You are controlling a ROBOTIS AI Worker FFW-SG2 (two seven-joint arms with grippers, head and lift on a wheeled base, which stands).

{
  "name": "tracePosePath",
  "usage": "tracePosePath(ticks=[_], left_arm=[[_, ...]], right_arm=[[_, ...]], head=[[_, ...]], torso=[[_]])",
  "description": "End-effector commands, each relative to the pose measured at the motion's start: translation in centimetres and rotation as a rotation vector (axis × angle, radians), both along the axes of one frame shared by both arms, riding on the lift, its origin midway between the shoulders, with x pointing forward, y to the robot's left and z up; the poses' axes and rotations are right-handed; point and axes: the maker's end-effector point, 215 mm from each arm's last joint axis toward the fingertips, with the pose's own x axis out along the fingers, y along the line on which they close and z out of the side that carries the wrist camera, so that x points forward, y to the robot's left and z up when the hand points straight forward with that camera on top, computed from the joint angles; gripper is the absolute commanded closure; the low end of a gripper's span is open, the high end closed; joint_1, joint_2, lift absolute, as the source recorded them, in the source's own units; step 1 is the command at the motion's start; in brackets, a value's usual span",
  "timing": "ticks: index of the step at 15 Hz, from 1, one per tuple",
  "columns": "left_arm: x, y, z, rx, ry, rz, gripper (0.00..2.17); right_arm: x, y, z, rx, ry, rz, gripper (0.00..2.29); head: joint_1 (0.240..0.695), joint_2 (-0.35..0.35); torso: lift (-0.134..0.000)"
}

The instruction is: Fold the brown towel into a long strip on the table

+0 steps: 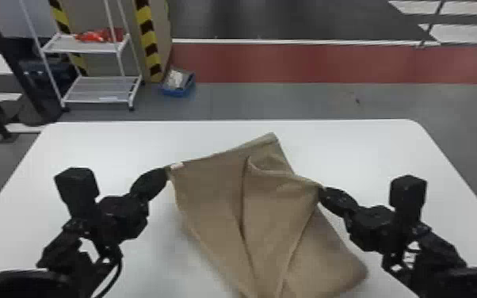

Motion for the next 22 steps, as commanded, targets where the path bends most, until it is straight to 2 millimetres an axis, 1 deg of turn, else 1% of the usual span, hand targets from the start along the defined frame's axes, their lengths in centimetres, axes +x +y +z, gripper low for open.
tracePosePath(ticks=[1, 3, 4, 5, 6, 7, 8, 9, 10, 11, 13, 14, 15, 16, 17, 18, 19, 20, 21, 22], left_arm=[[0.0, 5.5, 2.6, -0.02, -0.023, 0.087, 1.79], [-1.0, 9.2, 3.7, -0.014, -0.007, 0.137, 1.79], [-1.8, 10.9, 4.1, -0.011, 0.011, 0.157, 1.79], [-2.7, 12.1, 5.0, -0.01, 0.011, 0.175, 1.79], [-3.6, 12.8, 5.2, -0.003, 0.031, 0.186, 1.79], [-4.6, 12.8, 4.7, -0.005, 0.09, 0.19, 1.79], [-5.3, 12.9, 4.6, -0.006, 0.14, 0.206, 1.8], [-5.8, 12.5, 4.9, -0.003, 0.159, 0.204, 1.8], [-6.0, 12.4, 5.8, 0.007, 0.161, 0.214, 1.8], [-6.0, 12.7, 7.3, 0.025, 0.139, 0.235, 1.8], [-5.6, 13.8, 9.8, 0.051, 0.089, 0.276, 1.8], [-4.9, 14.6, 11.4, 0.054, 0.046, 0.301, 1.8], [-3.7, 14.9, 13.0, 0.045, 0.012, 0.311, 1.8], [-2.1, 15.9, 13.9, 0.03, -0.013, 0.337, 1.8], [-0.3, 17.4, 15.0, 0.02, -0.048, 0.38, 1.8], [1.2, 18.6, 15.8, 0.01, -0.069, 0.407, 1.8], [2.9, 20.3, 16.6, 0.006, -0.097, 0.444, 1.8], [4.5, 21.5, 17.9, -0.003, -0.146, 0.465, 1.8], [6.1, 21.7, 18.8, -0.008, -0.169, 0.466, 1.8], [7.5, 21.1, 20.1, -0.008, -0.195, 0.473, 1.8]], right_arm=[[1.1, -4.7, 2.0, -0.019, -0.034, -0.061, 1.66], [1.7, -8.1, 3.9, -0.046, -0.047, -0.076, 1.66], [1.7, -9.9, 5.0, -0.065, -0.053, -0.084, 1.66], [1.6, -11.8, 5.7, -0.076, -0.047, -0.1, 1.66], [1.5, -13.1, 6.8, -0.063, -0.051, -0.117, 1.66], [1.3, -13.9, 7.9, -0.04, -0.052, -0.124, 1.66], [1.1, -13.9, 8.7, -0.029, -0.045, -0.116, 1.66], [1.0, -13.5, 9.5, -0.03, -0.044, -0.111, 1.66], [0.9, -13.5, 10.3, -0.024, -0.043, -0.112, 1.66], [1.4, -14.3, 11.6, -0.021, -0.063, -0.13, 1.66], [3.6, -15.5, 15.4, -0.045, -0.133, -0.151, 1.66], [4.7, -15.7, 16.9, -0.054, -0.154, -0.154, 1.66], [5.8, -15.8, 17.7, -0.059, -0.166, -0.16, 1.66], [7.6, -15.8, 18.0, -0.069, -0.169, -0.168, 1.66], [9.4, -15.4, 18.7, -0.088, -0.176, -0.163, 1.66], [10.8, -15.0, 19.2, -0.101, -0.183, -0.16, 1.66], [12.4, -14.4, 20.1, -0.117, -0.195, -0.151, 1.66], [13.7, -13.5, 20.8, -0.128, -0.212, -0.141, 1.66], [15.4, -12.2, 22.1, -0.128, -0.252, -0.122, 1.66], [16.8, -11.9, 23.0, -0.125, -0.278, -0.126, 1.66]], head=[[0.695, 0.0], [0.695, 0.013], [0.695, 0.016], [0.695, 0.018], [0.695, 0.017], [0.695, 0.014], [0.695, 0.009], [0.695, 0.006], [0.695, 0.004], [0.695, 0.0], [0.695, -0.004], [0.695, -0.009], [0.695, -0.009], [0.695, -0.009], [0.683, -0.007], [0.658, -0.001], [0.637, 0.008], [0.595, 0.033], [0.571, 0.05], [0.546, 0.066]], torso=[[-0.115], [-0.115], [-0.115], [-0.115], [-0.115], [-0.115], [-0.115], [-0.115], [-0.115], [-0.115], [-0.115], [-0.115], [-0.115], [-0.115], [-0.115], [-0.115], [-0.115], [-0.115], [-0.115], [-0.115]])
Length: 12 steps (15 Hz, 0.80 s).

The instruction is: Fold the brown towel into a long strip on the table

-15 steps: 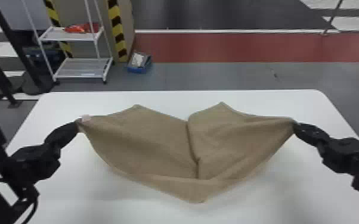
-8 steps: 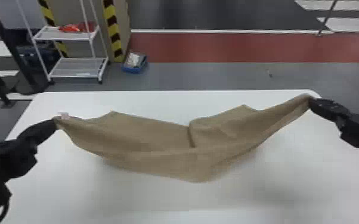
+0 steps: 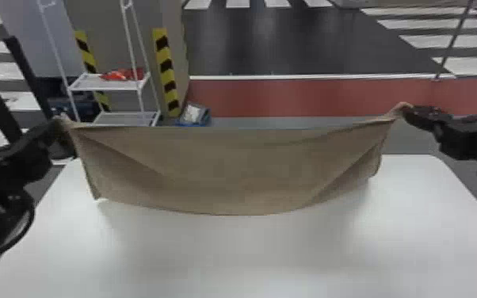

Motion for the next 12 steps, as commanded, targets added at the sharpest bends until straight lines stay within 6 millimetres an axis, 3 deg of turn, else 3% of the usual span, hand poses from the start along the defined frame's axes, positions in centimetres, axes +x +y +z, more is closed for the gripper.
tracePosePath(ticks=[1, 3, 5, 7, 9, 10, 12], left_arm=[[3.2, -1.1, 2.8, 0.008, -0.056, -0.002, 1.8], [4.4, -2.2, 4.9, 0.008, -0.089, -0.018, 1.8], [3.5, -3.3, 5.1, -0.001, -0.097, -0.051, 1.8], [0.6, -4.3, 2.1, -0.007, -0.053, -0.082, 1.8], [-2.8, -4.4, -1.4, 0.006, 0.009, -0.081, 1.8], [-4.7, -4.0, -3.4, 0.013, 0.051, -0.058, 1.8], [-8.1, -3.5, -6.6, 0.056, 0.127, -0.025, 1.8]], right_arm=[[3.1, 0.9, 2.1, -0.009, -0.063, 0.001, 1.66], [3.9, 0.7, 3.7, 0.007, -0.099, -0.005, 1.66], [2.9, -0.6, 3.0, 0.016, -0.095, -0.013, 1.66], [-0.6, -3.8, 1.3, 0.01, -0.098, -0.019, 1.66], [-5.3, -6.4, -1.7, -0.062, -0.118, 0.003, 1.66], [-7.5, -7.3, -3.2, -0.101, -0.124, 0.028, 1.66], [-11.4, -7.8, -6.7, -0.106, -0.079, 0.09, 1.66]], head=[[0.527, 0.076], [0.465, 0.076], [0.433, 0.066], [0.428, 0.054], [0.454, 0.031], [0.509, 0.004], [0.573, -0.01]], torso=[[-0.115], [-0.115], [-0.115], [-0.115], [-0.115], [-0.115], [-0.115]])
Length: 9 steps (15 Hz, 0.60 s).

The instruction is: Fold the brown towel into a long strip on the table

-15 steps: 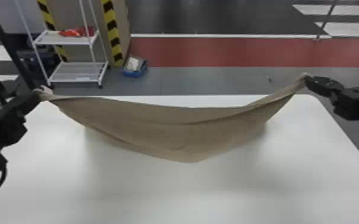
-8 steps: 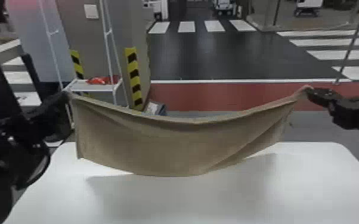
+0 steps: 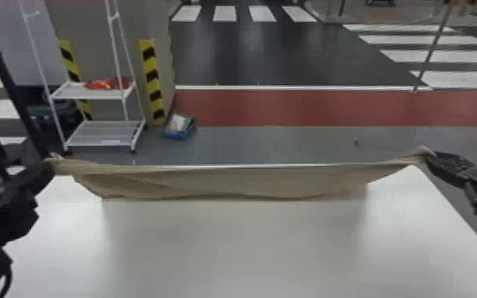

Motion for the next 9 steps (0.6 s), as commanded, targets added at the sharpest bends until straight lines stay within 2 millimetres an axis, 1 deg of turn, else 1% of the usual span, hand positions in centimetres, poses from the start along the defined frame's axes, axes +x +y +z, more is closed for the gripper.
tracePosePath(ticks=[1, 2, 3, 4, 5, 7, 8, 9], left_arm=[[-3.7, 0.0, -3.5, 0.045, 0.084, 0.019, 1.8], [-4.9, -0.3, -4.2, 0.043, 0.1, 0.02, 1.8], [-6.4, -0.7, -4.6, 0.032, 0.112, 0.024, 1.79], [-7.4, -0.9, -5.0, 0.016, 0.119, 0.031, 1.8], [-8.3, -1.1, -5.5, -0.009, 0.137, 0.031, 1.8], [-10.6, -2.4, -8.6, -0.1, 0.273, -0.011, 1.8], [-11.6, -3.0, -10.2, -0.119, 0.336, -0.027, 1.8], [-12.0, -2.3, -10.6, -0.112, 0.354, -0.007, 1.8]], right_arm=[[-4.8, -0.6, -4.8, 0.009, 0.09, 0.061, 1.66], [-6.5, 0.0, -6.5, -0.007, 0.123, 0.097, 1.66], [-8.2, -0.3, -8.1, -0.031, 0.146, 0.106, 1.66], [-9.4, -1.2, -8.4, -0.031, 0.142, 0.098, 1.66], [-11.0, -2.5, -8.0, -0.002, 0.121, 0.085, 1.66], [-14.5, -5.0, -6.5, 0.041, 0.098, 0.061, 1.66], [-15.7, -5.6, -6.2, 0.054, 0.093, 0.057, 1.66], [-16.0, -5.6, -6.0, 0.055, 0.088, 0.058, 1.66]], head=[[0.611, -0.013], [0.642, -0.014], [0.68, -0.013], [0.695, -0.012], [0.695, -0.021], [0.695, -0.049], [0.695, -0.067], [0.695, -0.086]], torso=[[-0.115], [-0.115], [-0.115], [-0.115], [-0.115], [-0.115], [-0.115], [-0.115]])
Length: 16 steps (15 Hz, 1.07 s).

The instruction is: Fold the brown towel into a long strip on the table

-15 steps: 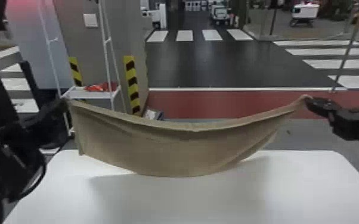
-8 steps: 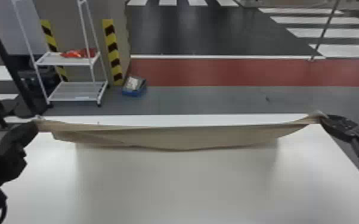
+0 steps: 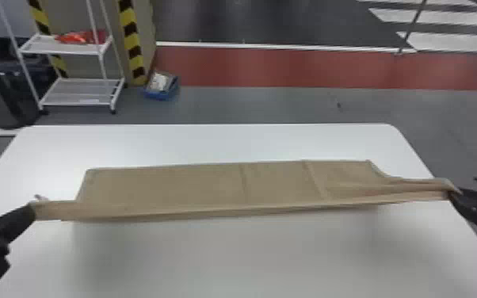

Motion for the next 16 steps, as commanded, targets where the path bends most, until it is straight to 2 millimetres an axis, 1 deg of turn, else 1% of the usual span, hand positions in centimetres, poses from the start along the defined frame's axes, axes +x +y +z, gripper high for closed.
tracePosePath(ticks=[1, 2, 3, 4, 6, 8, 9, 11, 13, 14, 15, 16], left_arm=[[-0.9, 0.8, -1.2, -0.002, 0.054, 0.02, 1.79], [-0.4, 0.8, -1.1, -0.003, 0.055, 0.02, 1.79], [-0.2, 0.4, -2.0, -0.008, 0.107, 0.002, 1.79], [0.1, 0.0, -2.3, -0.014, 0.127, -0.01, 1.79], [1.7, 0.1, -1.9, 0.004, 0.116, -0.008, 1.79], [3.4, 0.1, -2.1, 0.05, 0.124, 0.004, 1.79], [4.1, 0.1, -2.3, 0.048, 0.124, 0.003, 1.79], [5.9, -0.2, -2.8, 0.067, 0.135, -0.008, 1.79], [7.8, -0.7, -3.4, 0.119, 0.156, -0.017, 1.79], [9.0, -1.3, -4.0, 0.131, 0.17, -0.031, 1.79], [10.3, -1.7, -4.5, 0.155, 0.186, -0.045, 1.79], [11.3, -2.2, -4.9, 0.176, 0.198, -0.057, 1.78]], right_arm=[[-0.8, -0.4, 0.3, 0.006, -0.007, -0.012, 1.66], [-0.2, -0.4, 0.1, 0.001, -0.006, -0.019, 1.66], [0.6, -0.2, -0.2, 0.001, -0.007, -0.031, 1.66], [1.9, 0.6, -0.2, 0.001, -0.014, -0.023, 1.66], [4.7, 1.5, -0.5, -0.009, -0.007, -0.026, 1.66], [6.9, 1.2, -1.6, 0.0, 0.032, -0.042, 1.66], [7.6, 0.6, -1.9, -0.007, 0.038, -0.061, 1.66], [8.5, -0.9, -2.6, -0.034, 0.059, -0.093, 1.66], [8.9, -1.9, -3.5, -0.036, 0.081, -0.103, 1.66], [9.5, -1.8, -4.4, -0.042, 0.103, -0.099, 1.66], [10.2, -0.9, -5.4, -0.068, 0.121, -0.074, 1.66], [10.3, -0.7, -6.1, -0.079, 0.131, -0.074, 1.66]], head=[[0.695, -0.107], [0.695, -0.123], [0.695, -0.127], [0.695, -0.122], [0.695, -0.117], [0.695, -0.102], [0.695, -0.096], [0.695, -0.095], [0.695, -0.111], [0.695, -0.111], [0.695, -0.122], [0.695, -0.126]], torso=[[-0.115], [-0.115], [-0.115], [-0.115], [-0.115], [-0.115], [-0.115], [-0.115], [-0.115], [-0.115], [-0.115], [-0.115]])
